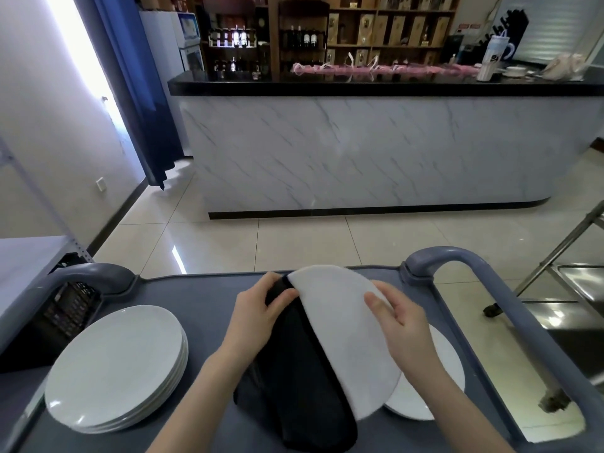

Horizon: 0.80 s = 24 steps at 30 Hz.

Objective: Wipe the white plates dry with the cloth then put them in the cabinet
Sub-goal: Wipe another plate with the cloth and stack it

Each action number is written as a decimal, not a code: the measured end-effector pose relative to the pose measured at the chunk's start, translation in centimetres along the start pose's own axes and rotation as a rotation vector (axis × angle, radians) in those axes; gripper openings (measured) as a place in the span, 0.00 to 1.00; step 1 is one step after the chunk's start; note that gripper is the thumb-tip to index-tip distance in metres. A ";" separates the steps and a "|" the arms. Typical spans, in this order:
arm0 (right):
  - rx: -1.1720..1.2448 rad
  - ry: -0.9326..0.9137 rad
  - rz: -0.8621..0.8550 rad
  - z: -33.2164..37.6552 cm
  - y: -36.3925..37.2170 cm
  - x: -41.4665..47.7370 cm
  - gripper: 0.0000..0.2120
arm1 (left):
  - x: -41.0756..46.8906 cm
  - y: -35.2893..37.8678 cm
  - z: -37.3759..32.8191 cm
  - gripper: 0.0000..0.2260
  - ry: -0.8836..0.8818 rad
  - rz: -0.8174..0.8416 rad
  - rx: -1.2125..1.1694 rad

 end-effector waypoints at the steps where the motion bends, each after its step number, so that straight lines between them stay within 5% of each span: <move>1: -0.038 0.002 0.062 0.1 0.7 0.2 0.10 | 0.3 0.5 -0.3 0.06 0.009 0.065 0.032; 4: -0.051 0.017 0.121 0.4 1.6 0.5 0.10 | 0.3 1.3 -0.3 0.07 -0.004 0.127 0.059; 12: 0.254 0.045 -0.300 -0.6 -0.1 -0.6 0.11 | -2.5 -1.1 3.5 0.08 -0.265 -0.333 -0.213; 17: -0.009 0.012 -0.067 -0.5 0.0 0.3 0.06 | -2.5 -2.9 1.9 0.07 -0.105 -0.296 -0.163; 24: -0.678 -0.127 0.443 1.6 5.4 2.6 0.12 | -1.0 0.5 -2.8 0.08 0.191 0.069 0.196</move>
Point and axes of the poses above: each hand's wrist, its own x-axis towards the middle knuckle, its own y-axis out of the palm, z = x × y, the point moved 10 cm from there along x, towards the middle knuckle, and after that the axes turned 6 degrees about z, right-handed, at the moved point
